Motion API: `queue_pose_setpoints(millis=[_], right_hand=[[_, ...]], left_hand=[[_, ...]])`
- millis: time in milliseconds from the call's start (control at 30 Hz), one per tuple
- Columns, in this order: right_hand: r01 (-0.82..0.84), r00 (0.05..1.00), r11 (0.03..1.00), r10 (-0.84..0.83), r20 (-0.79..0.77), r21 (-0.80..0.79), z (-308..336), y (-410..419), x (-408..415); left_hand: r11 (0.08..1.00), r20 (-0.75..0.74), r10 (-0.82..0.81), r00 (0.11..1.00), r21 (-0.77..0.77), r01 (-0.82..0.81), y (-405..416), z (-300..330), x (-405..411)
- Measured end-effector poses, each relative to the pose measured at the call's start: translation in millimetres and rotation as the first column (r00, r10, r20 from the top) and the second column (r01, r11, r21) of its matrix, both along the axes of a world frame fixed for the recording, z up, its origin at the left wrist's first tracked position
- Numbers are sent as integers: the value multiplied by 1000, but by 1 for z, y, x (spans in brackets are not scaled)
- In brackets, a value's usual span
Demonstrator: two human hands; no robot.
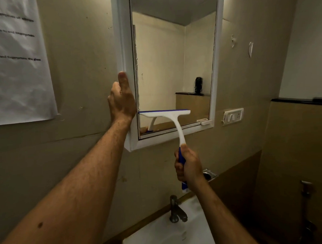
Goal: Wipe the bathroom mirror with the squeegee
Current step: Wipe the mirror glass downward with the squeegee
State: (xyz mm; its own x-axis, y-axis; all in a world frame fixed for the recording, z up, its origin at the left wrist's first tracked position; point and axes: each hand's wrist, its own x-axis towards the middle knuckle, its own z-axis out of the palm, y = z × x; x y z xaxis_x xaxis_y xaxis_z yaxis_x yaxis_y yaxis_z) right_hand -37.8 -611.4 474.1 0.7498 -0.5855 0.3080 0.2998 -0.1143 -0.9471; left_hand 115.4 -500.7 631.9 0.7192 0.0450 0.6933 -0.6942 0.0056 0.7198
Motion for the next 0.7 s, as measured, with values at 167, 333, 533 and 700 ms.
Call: queue_pose_setpoints(millis=[167, 333, 533, 700], right_hand=[[5, 999, 1000, -5, -47, 6, -35, -1, -2], [19, 998, 1000, -20, -57, -8, -26, -1, 0], [1, 997, 1000, -2, -71, -21, -19, 0, -7], [15, 998, 1000, -13, -68, 25, -52, 3, -15]], left_hand=[[1000, -15, 0, 1000, -13, -1, 0, 1, -2], [1000, -25, 27, 999, -4, -27, 3, 3, -3], [1000, -57, -5, 998, 19, 6, 5, -5, -15], [997, -71, -80, 994, 8, 81, 4, -11, -19]])
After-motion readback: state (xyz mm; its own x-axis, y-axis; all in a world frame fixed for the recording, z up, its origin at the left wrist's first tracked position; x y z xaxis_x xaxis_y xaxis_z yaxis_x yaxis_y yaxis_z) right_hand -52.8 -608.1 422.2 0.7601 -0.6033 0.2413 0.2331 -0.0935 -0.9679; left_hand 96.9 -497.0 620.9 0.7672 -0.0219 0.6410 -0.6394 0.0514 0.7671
